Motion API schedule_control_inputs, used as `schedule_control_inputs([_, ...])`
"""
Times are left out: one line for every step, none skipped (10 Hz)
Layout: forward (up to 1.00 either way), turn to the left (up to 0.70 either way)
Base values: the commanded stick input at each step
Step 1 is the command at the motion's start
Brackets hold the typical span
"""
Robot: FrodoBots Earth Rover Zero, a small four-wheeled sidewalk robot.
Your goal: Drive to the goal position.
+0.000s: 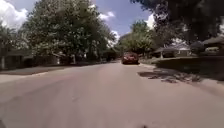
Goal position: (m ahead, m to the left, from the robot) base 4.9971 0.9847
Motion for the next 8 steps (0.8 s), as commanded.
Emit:
schedule_control_inputs([0.85, 0.0])
schedule_control_inputs([0.85, 0.0])
schedule_control_inputs([0.85, 0.0])
schedule_control_inputs([0.85, 0.0])
schedule_control_inputs([0.85, 0.0])
schedule_control_inputs([0.85, 0.0])
schedule_control_inputs([0.85, 0.0])
schedule_control_inputs([0.85, -0.09])
